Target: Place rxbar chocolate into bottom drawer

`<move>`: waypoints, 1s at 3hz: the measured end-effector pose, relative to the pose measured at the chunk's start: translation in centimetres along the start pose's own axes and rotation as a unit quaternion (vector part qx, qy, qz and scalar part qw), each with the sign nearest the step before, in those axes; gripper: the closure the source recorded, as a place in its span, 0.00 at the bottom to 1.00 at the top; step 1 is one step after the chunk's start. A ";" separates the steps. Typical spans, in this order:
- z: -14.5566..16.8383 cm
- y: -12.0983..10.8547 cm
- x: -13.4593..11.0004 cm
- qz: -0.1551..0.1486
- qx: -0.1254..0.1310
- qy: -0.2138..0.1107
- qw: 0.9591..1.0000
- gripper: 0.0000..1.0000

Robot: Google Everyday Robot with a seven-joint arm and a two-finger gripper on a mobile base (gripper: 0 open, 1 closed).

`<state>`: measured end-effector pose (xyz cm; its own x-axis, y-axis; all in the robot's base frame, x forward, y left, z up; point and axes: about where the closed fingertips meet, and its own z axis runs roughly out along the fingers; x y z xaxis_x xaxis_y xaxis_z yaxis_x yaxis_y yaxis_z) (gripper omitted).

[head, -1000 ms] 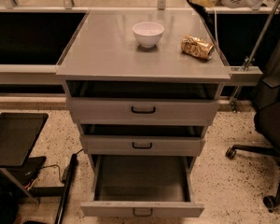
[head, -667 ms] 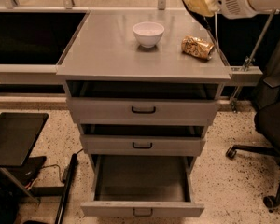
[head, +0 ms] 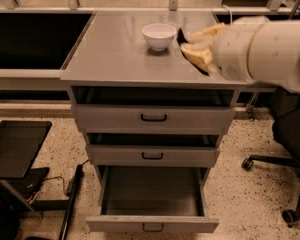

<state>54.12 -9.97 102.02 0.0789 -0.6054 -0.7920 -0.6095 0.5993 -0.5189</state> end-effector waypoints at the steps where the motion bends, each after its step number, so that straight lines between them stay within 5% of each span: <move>1: 0.0 1.8 5.5 0.015 0.022 0.007 1.000 1.00; 3: 0.0 4.2 12.8 0.036 0.051 0.016 0.998 1.00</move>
Offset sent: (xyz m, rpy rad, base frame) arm -0.0163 -0.0591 -0.1310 0.0530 -0.0026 -0.1318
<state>52.55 -15.17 89.71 0.0123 -0.5746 -0.8183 -0.5291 0.6907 -0.4929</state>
